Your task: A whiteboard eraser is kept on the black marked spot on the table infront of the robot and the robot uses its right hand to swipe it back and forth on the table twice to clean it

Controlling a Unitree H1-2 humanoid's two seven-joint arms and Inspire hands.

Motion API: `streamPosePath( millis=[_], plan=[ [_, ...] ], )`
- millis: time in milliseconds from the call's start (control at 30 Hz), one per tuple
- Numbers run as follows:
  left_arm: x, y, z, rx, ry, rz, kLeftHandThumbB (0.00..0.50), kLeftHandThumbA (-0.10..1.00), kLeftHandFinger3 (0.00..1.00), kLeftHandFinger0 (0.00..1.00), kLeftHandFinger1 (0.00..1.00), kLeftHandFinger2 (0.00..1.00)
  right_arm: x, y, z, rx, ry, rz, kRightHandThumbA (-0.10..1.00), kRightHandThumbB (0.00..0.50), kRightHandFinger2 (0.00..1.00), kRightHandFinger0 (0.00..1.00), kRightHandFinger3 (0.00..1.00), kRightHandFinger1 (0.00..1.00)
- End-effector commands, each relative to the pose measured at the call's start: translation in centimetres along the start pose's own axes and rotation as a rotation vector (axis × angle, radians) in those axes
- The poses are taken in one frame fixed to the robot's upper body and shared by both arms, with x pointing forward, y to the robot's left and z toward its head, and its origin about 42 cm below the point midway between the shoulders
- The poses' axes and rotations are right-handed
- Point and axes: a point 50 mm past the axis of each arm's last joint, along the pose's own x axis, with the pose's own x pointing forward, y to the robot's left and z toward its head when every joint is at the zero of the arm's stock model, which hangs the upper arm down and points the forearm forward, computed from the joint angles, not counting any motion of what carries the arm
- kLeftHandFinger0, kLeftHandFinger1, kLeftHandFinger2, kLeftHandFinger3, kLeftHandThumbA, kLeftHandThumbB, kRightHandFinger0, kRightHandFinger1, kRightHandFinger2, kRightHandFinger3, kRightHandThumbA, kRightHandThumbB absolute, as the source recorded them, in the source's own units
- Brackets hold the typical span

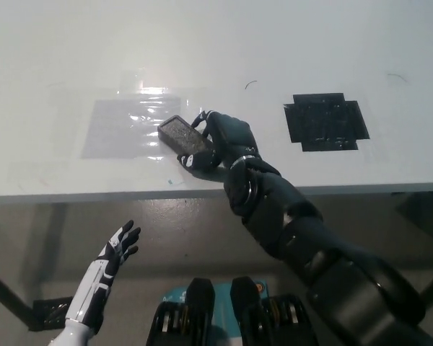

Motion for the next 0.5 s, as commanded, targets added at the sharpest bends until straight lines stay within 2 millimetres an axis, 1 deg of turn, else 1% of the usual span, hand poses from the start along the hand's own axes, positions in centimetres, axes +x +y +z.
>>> streamPosePath(
  millis=[0,33,67,100,133,167,200,233,267,300,333,367,400,433,467],
  plan=[
    [0.8,0.7,1.3,0.021,-0.070,-0.008,0.431,1.00,1.00,1.00,1.00,1.00,-0.5,0.9,-2.8,-0.007,0.028,0.095,0.68,0.151,0.55,0.06,0.26,0.34],
    [0.8,0.7,1.3,0.022,-0.068,-0.011,0.426,1.00,1.00,1.00,1.00,1.00,-0.7,0.7,-4.0,-0.012,0.045,0.092,0.67,0.149,0.55,0.08,0.27,0.34],
    [0.9,0.7,1.3,0.024,-0.070,-0.013,0.424,1.00,1.00,1.00,1.00,1.00,-0.7,0.6,-4.6,-0.016,0.053,0.090,0.59,0.094,0.55,0.07,0.27,0.34],
    [1.0,0.6,1.4,0.025,-0.072,-0.014,0.424,1.00,1.00,1.00,1.00,1.00,-0.8,0.3,-5.5,-0.023,0.072,0.088,0.66,0.136,0.55,0.09,0.29,0.35],
    [1.0,0.7,1.3,0.023,-0.072,-0.015,0.423,1.00,1.00,1.00,1.00,1.00,-1.0,-0.2,-7.3,-0.033,0.119,0.084,0.73,0.169,0.51,0.16,0.31,0.37],
    [1.0,0.7,1.4,0.023,-0.072,-0.016,0.423,1.00,1.00,1.00,1.00,1.00,-1.1,-0.4,-7.9,-0.035,0.133,0.082,0.73,0.174,0.47,0.21,0.32,0.37],
    [1.0,0.7,1.4,0.023,-0.073,-0.017,0.418,1.00,1.00,1.00,1.00,1.00,-1.3,-0.9,-9.2,-0.043,0.154,0.076,0.72,0.171,0.42,0.18,0.30,0.33],
    [1.1,0.8,1.4,0.024,-0.075,-0.019,0.417,1.00,1.00,1.00,1.00,1.00,-1.6,-1.6,-11.1,-0.054,0.177,0.065,0.72,0.164,0.34,0.12,0.26,0.27],
    [1.1,0.8,1.5,0.024,-0.078,-0.020,0.414,1.00,1.00,1.00,1.00,1.00,-1.9,-2.2,-12.5,-0.054,0.200,0.053,0.72,0.170,0.40,0.20,0.37,0.34],
    [1.1,0.9,1.5,0.024,-0.081,-0.021,0.408,1.00,1.00,1.00,1.00,1.00,-2.1,-2.7,-13.6,-0.065,0.222,0.043,0.76,0.181,0.38,0.27,0.40,0.35],
    [1.1,0.9,1.4,0.022,-0.083,-0.021,0.408,1.00,1.00,1.00,1.00,1.00,-2.3,-3.0,-14.2,-0.079,0.237,0.038,0.77,0.189,0.35,0.27,0.40,0.34],
    [1.2,0.8,1.5,0.024,-0.082,-0.021,0.412,1.00,1.00,1.00,1.00,1.00,-2.5,-3.7,-15.5,-0.089,0.267,0.034,0.82,0.187,0.34,0.29,0.39,0.35],
    [1.2,0.8,1.4,0.023,-0.078,-0.021,0.420,1.00,1.00,1.00,1.00,1.00,-3.1,-5.0,-17.6,-0.093,0.302,0.017,0.81,0.171,0.57,0.45,0.59,0.56],
    [1.2,0.8,1.4,0.022,-0.077,-0.021,0.421,1.00,1.00,1.00,1.00,1.00,-3.3,-5.5,-18.3,-0.095,0.314,0.010,0.81,0.171,0.62,0.54,0.66,0.62],
    [1.3,1.0,1.5,0.025,-0.079,-0.023,0.421,1.00,1.00,1.00,1.00,1.00,-3.9,-6.6,-20.1,-0.089,0.335,-0.010,0.80,0.168,0.55,0.51,0.60,0.55]
  ],
)
